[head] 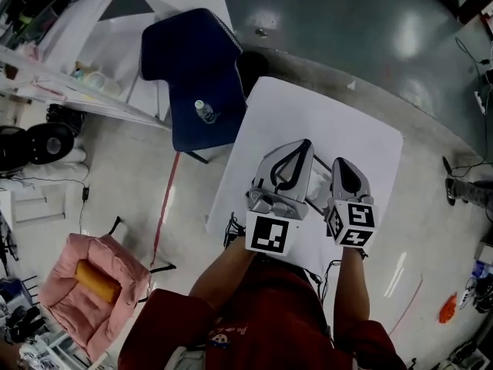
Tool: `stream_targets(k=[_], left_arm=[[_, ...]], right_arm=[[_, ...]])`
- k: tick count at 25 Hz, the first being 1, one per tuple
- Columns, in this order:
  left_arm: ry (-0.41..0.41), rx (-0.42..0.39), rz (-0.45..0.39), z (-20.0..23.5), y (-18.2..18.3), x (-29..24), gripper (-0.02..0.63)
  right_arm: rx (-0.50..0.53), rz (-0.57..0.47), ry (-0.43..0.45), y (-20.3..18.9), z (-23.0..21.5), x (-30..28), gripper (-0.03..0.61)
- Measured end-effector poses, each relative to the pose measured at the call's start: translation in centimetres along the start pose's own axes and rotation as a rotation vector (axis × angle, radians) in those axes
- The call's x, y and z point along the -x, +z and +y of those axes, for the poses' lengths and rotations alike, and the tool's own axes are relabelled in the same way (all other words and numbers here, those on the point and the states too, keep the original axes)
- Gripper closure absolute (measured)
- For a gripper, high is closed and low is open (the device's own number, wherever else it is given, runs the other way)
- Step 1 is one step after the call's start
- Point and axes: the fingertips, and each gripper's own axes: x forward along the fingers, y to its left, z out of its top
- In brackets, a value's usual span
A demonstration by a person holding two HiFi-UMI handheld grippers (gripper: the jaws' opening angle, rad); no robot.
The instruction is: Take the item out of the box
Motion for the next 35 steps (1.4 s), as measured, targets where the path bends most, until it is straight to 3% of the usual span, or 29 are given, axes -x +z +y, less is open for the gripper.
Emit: stream_targets(k=[6, 19, 24, 30, 35], left_arm=[[0.007, 0.033, 0.003, 0.6, -1.6, -0.2, 0.611], [0.035, 0.081, 0.018, 1.6, -4.5, -0.6, 0.611], [0.044, 0.104, 0.031, 2.3, -5.8, -0.5, 0.611], [0.050, 0.132, 0.039, 2.8, -6.9, -0.4, 0.611], [0.058, 0.147, 0.044, 3.6, -7.5, -0.4, 0.611]], right_arm=[[0.014, 0.191, 0.044, -5.7, 0.4, -2.5, 0.575], [0.005, 0.534, 0.116, -14.0, 0.7, -5.4, 0.569], [-0.074, 0.657, 0.133, -16.6, 1.3, -5.9, 0.537], [-0.183, 0.799, 0.084, -18.9, 1.4, -6.5, 0.508], [-0.327, 0.884, 0.121, -19.8, 2.2, -7.0, 0.465]])
